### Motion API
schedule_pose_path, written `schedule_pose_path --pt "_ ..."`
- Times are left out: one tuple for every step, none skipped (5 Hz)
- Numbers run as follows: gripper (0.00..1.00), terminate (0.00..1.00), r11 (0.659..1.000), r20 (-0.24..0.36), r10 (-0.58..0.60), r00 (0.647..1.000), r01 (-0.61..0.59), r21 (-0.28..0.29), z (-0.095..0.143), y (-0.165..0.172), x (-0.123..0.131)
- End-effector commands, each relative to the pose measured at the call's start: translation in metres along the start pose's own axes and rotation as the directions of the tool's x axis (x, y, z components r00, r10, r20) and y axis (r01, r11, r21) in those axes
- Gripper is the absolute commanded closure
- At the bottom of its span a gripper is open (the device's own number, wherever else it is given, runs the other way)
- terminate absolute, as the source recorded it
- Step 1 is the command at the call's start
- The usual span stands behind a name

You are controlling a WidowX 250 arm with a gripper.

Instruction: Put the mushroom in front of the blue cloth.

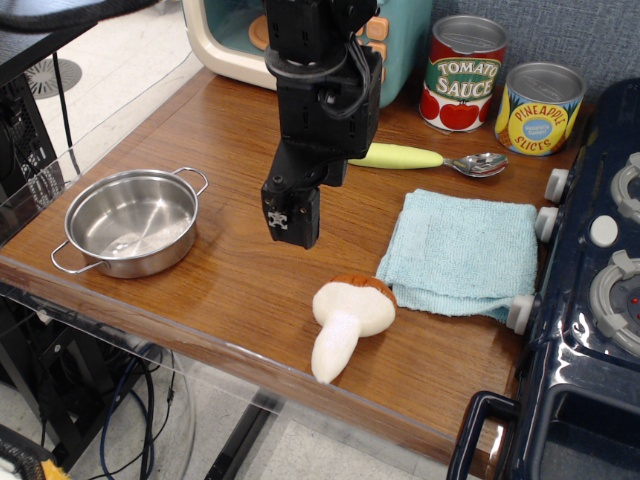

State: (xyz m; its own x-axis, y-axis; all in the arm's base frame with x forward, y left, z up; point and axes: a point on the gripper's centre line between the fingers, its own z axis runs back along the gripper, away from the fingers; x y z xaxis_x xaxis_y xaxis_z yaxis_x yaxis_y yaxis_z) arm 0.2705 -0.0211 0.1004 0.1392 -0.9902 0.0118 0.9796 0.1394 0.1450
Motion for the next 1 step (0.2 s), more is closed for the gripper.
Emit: schedule_pose_path --pt "0.0 1.0 0.999 0.01 0.003 1.0 -0.003 0.052 0.0126 -0.0033 -0.008"
